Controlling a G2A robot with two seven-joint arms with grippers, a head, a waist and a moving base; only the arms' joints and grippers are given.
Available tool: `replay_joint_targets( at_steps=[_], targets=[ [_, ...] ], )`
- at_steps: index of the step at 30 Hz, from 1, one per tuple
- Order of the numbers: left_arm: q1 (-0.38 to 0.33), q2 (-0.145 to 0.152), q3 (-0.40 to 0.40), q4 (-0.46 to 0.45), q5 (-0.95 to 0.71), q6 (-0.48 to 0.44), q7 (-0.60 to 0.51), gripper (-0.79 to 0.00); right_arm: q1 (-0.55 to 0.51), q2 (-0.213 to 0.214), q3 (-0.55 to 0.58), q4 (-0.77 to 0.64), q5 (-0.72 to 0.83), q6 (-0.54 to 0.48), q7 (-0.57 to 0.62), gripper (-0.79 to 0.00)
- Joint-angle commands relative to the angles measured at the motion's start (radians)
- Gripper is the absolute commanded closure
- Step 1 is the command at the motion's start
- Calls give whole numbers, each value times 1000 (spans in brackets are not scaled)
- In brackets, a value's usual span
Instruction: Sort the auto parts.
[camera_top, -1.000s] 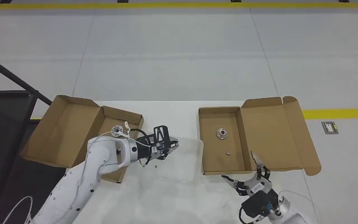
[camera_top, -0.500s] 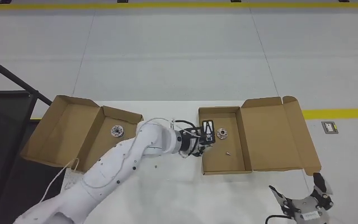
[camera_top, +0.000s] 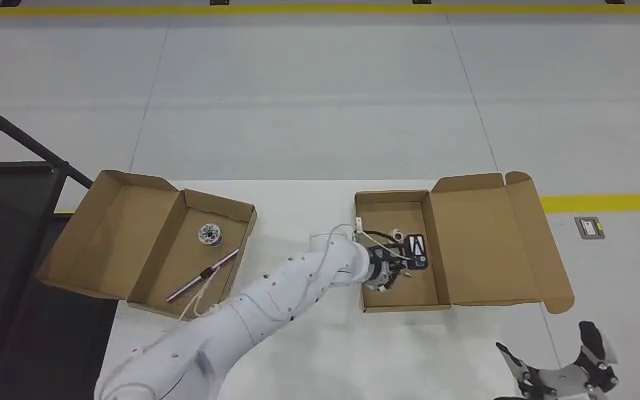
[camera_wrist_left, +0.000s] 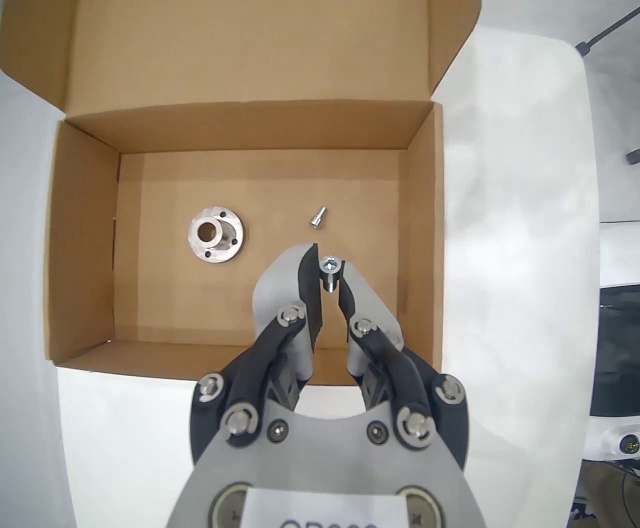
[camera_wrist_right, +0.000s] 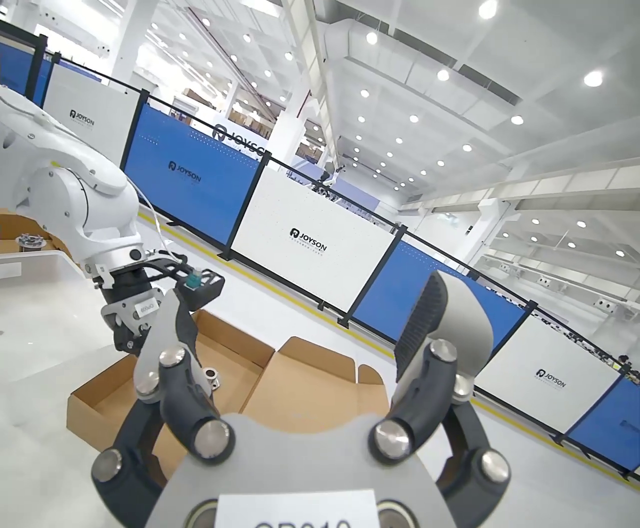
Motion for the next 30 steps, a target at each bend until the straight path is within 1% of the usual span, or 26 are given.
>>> replay_joint_targets(
  at_steps=[1, 3, 4, 5, 6, 8, 9, 11, 12, 13, 16, 17, 19, 24, 27, 29, 30],
  targets=[
    [0, -37, 10, 58, 13, 9, 15, 0, -5, -2, 2, -3, -3, -1, -1, -785],
    [-3, -61, 13, 100, 15, 3, 26, 0, -7, -4, 5, -6, -6, -1, -3, -785],
    [-5, -80, 15, 132, 18, 2, 30, -65, -9, -5, 7, -7, -8, -3, -3, -785],
    [-6, -89, 17, 146, 22, 1, 31, -179, -10, -6, 8, -8, -9, -3, -3, -785],
    [-8, -106, 19, 173, 28, 2, 34, -209, -11, -7, 10, -9, -12, -6, -3, -785],
    [-10, -125, 21, 203, 35, -1, 43, -243, -12, -9, 12, -10, -16, -7, -1, -785],
    [-12, -139, 21, 227, 40, -4, 50, -246, -13, -10, 13, -10, -19, -11, 3, -785],
    [-17, -158, 19, 259, 43, -12, 61, -249, -12, -11, 15, -11, -26, -19, 13, -785],
    [-18, -163, 18, 270, 44, -16, 64, -274, -12, -11, 16, -11, -30, -24, 18, -785],
    [-21, -173, 15, 288, 40, -33, 72, -320, -10, -12, 18, -13, -33, -31, 25, -785],
    [-32, -192, 8, 326, 44, -54, 87, -369, -6, -14, 20, -16, -42, -47, 38, -785],
    [-35, -197, 6, 336, 48, -57, 94, -385, -4, -14, 20, -18, -47, -51, 42, -785],
    [-40, -205, 3, 351, 57, -63, 116, -376, -1, -15, 20, -21, -58, -59, 56, -785],
    [-55, -211, -10, 373, 76, -81, 182, -376, 10, -18, 16, -30, -71, -72, 77, -785],
    [-61, -206, -27, 381, 77, -104, 250, -372, 17, -19, 14, -38, -84, -83, 96, -785],
    [-65, -196, -43, 386, 73, -130, 314, -363, 24, -20, 12, -48, -93, -93, 119, -785],
    [-69, -186, -51, 390, 80, -145, 358, -363, 28, -20, 9, -57, -96, -112, 134, -785]
  ],
)
